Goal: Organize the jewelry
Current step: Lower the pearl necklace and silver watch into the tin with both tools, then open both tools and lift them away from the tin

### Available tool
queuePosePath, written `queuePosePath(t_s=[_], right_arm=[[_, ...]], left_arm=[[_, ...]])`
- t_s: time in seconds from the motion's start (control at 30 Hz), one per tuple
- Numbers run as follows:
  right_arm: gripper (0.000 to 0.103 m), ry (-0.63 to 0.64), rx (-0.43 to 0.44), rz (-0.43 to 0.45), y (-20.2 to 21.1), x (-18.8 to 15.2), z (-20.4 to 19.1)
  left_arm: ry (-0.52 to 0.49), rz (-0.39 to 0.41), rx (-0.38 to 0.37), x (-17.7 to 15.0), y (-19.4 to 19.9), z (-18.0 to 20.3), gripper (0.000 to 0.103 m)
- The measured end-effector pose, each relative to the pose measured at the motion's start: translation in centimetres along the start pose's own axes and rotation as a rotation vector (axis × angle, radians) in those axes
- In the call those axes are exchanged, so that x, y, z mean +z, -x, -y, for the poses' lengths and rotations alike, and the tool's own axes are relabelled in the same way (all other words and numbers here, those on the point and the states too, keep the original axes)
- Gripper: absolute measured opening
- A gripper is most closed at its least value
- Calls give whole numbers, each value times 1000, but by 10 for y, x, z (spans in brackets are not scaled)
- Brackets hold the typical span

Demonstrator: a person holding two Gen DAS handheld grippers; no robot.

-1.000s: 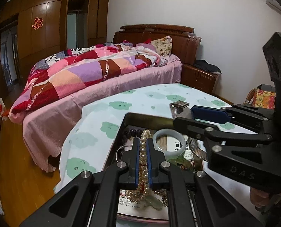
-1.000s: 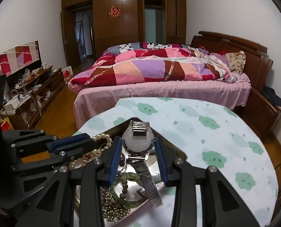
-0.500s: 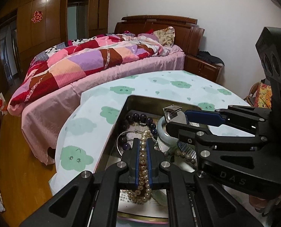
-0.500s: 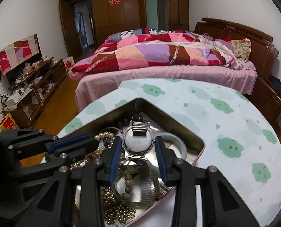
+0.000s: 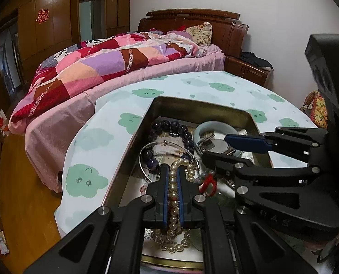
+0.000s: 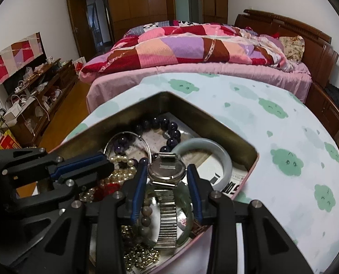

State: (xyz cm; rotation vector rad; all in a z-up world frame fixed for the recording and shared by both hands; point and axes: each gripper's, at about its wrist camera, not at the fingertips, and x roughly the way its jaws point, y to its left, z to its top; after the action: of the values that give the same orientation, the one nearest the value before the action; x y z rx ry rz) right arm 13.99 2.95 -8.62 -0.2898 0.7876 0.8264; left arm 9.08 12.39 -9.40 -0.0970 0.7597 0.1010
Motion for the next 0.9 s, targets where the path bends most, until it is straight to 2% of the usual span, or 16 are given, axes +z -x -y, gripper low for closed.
queuePosePath(t_s=[0.5, 0.67, 0.7, 0.77, 0.8, 0.83, 0.9], right_arm=[[39, 20, -15, -2, -2, -1, -5], [40, 12, -1, -4, -3, -1, -5], [41, 14, 2, -6, -3, -1, -5], [53, 11, -15, 3, 1, 1, -3], [55, 4, -20, 14, 5, 1, -1], [56, -11, -14, 26, 11, 2, 2], [59, -31, -16, 46, 22, 5, 7]], left_arm=[[-20, 7, 28, -3, 0, 3, 6], [-22, 5, 58, -1, 2, 4, 9], [-25, 5, 68, -1, 3, 4, 10], [-22, 10, 82, 0, 9, 4, 13], [-21, 19, 86, 1, 13, 3, 20], [-18, 28, 101, 1, 19, 3, 35], [-12, 61, 116, 2, 32, 2, 54]])
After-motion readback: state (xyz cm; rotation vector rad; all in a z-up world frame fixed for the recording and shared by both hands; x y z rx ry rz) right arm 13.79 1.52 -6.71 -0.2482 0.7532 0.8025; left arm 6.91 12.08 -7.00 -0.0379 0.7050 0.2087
